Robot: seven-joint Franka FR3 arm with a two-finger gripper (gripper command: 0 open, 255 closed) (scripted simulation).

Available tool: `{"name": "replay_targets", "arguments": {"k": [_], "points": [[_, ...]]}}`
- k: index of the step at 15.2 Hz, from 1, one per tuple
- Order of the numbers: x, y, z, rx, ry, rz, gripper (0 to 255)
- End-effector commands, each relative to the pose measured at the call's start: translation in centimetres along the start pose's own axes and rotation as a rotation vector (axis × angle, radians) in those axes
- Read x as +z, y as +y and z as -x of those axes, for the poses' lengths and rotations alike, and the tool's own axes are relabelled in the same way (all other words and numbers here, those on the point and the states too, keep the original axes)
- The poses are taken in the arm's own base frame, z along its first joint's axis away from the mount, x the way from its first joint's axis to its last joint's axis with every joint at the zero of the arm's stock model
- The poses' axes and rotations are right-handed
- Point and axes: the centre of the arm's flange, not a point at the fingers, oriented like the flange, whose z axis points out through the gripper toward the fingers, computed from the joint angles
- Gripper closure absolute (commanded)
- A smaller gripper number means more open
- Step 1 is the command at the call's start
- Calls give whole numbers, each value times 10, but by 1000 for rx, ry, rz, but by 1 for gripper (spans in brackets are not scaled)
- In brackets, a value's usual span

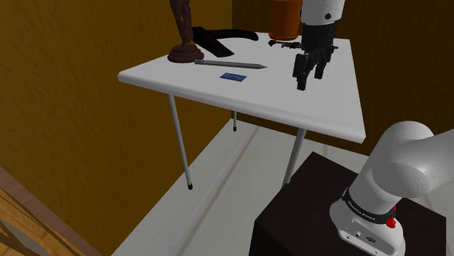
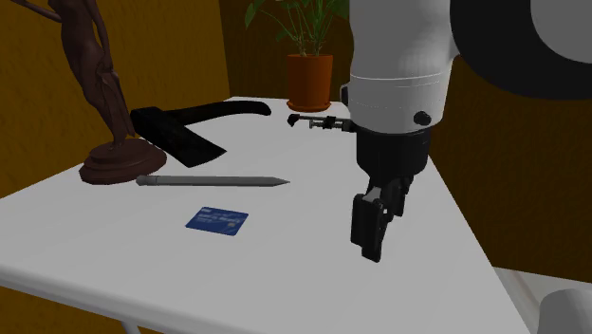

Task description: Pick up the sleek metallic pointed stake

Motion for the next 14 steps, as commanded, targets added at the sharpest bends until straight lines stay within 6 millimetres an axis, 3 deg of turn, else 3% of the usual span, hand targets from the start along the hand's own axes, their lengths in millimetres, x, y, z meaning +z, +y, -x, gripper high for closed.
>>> {"name": "replay_targets", "arguments": {"k": [1, 8, 14], "points": [[0, 0, 0, 0, 0, 0, 0], [-14, 18, -86, -194, 29, -17, 0], [-27, 19, -161, -359, 55, -31, 0]]}}
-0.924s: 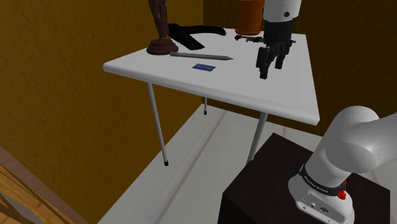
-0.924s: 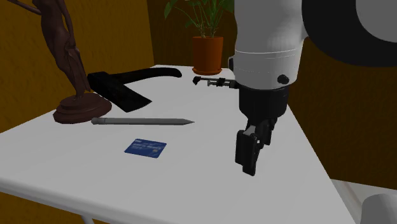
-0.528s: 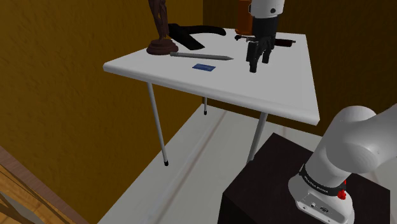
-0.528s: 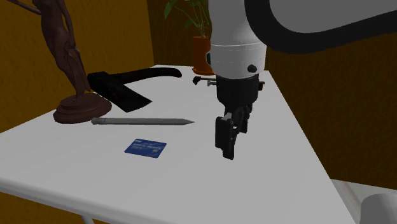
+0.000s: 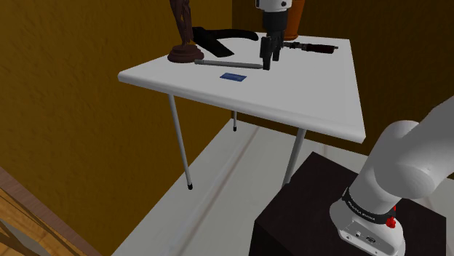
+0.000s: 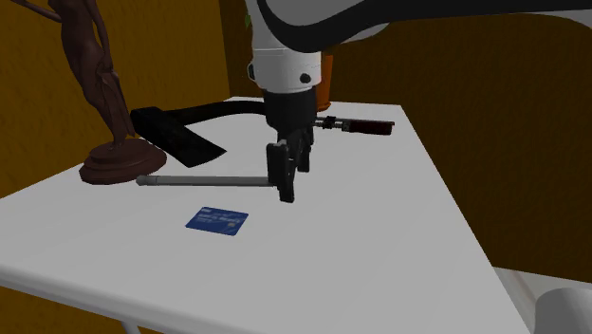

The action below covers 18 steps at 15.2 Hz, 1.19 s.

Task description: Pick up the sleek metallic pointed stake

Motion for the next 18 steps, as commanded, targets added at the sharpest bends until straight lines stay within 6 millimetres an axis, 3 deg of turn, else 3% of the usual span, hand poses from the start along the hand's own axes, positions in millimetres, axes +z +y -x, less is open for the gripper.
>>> {"name": "replay_targets", "arguments": {"k": [1, 10, 18], "points": [[-3, 7, -22, -58, 9, -4, 0], [-21, 20, -128, -294, 45, -25, 0], [19, 18, -130, -294, 45, -25, 0]]}}
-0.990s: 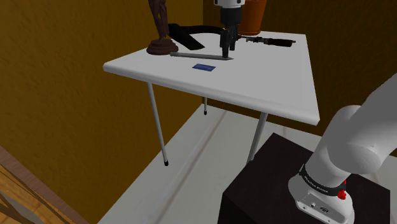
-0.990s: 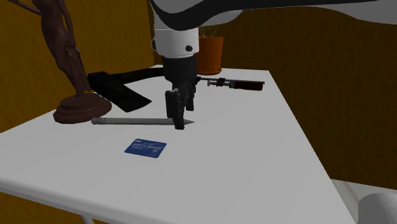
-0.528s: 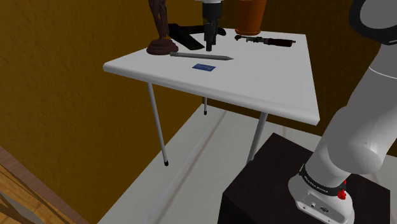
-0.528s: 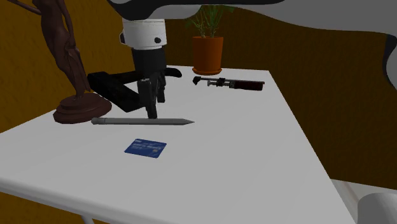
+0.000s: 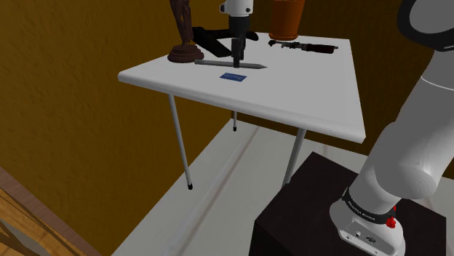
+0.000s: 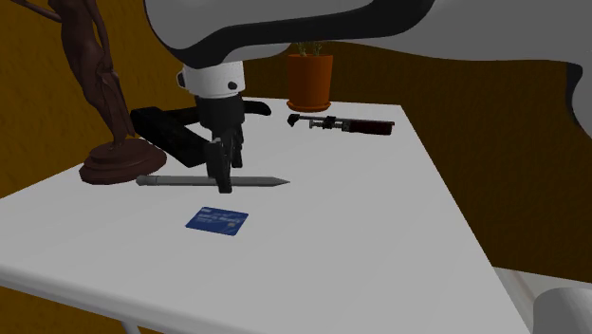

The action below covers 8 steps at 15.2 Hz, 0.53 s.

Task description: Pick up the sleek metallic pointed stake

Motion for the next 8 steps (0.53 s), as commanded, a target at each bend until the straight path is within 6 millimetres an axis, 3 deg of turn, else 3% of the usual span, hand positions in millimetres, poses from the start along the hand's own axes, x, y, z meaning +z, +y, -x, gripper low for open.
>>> {"name": "replay_targets", "arguments": {"k": [1, 2, 8], "points": [[5, 0, 0, 0, 0, 0, 0], [4, 0, 1, 0, 0, 0, 255], [5, 1, 1, 0, 0, 0, 255]]}}
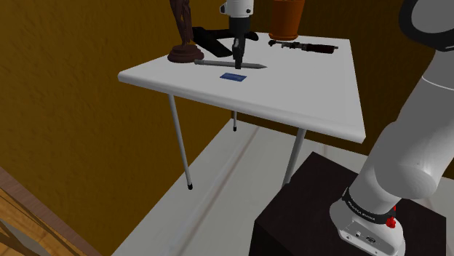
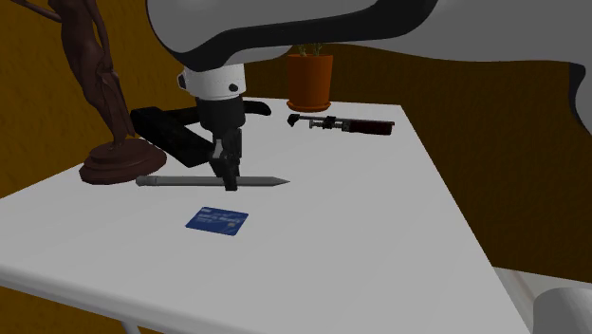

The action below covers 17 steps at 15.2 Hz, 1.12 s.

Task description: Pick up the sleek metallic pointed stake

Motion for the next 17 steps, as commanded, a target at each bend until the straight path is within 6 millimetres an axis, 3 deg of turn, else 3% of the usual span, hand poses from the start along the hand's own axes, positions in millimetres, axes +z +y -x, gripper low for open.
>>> {"name": "replay_targets", "arguments": {"k": [1, 3, 17], "points": [[2, 2, 0, 2, -3, 0, 255], [2, 0, -1, 2, -3, 0, 255], [-72, 2, 0, 2, -3, 0, 255]]}}
